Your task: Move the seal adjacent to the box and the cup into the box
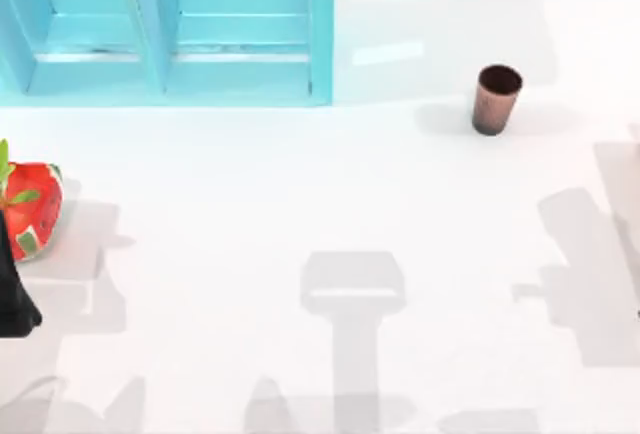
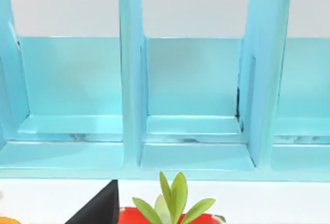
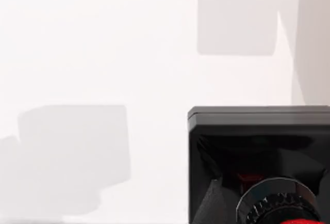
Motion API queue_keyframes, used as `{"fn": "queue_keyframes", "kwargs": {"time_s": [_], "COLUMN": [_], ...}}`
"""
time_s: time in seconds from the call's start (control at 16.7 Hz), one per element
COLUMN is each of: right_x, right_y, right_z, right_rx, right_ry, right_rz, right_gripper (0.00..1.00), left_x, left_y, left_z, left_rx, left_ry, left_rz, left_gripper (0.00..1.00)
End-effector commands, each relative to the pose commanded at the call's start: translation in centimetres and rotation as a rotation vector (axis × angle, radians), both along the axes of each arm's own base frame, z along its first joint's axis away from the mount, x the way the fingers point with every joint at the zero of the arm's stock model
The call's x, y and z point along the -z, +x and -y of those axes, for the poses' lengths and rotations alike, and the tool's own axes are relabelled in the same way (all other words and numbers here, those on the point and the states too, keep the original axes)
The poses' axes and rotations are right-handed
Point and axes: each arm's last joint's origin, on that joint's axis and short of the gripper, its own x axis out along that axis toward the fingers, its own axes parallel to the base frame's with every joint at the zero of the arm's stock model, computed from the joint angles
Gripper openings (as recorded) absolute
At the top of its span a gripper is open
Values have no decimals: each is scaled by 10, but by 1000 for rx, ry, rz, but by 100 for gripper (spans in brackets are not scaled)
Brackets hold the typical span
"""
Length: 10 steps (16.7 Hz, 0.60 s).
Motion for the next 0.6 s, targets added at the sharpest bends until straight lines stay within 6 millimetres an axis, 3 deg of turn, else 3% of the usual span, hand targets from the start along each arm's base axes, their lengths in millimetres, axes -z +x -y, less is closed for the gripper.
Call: {"fn": "queue_keyframes", "kwargs": {"time_s": [0.42, 0.6], "right_x": [4, 22], "right_y": [-5, -1], "right_z": [5, 4], "right_rx": [-2, 2], "right_ry": [-2, 0], "right_rz": [-3, -5], "right_gripper": [0, 0], "left_x": [0, 0], "left_y": [0, 0], "left_z": [0, 0], "left_rx": [0, 0], "left_ry": [0, 0], "left_rz": [0, 0], "left_gripper": [100, 100]}}
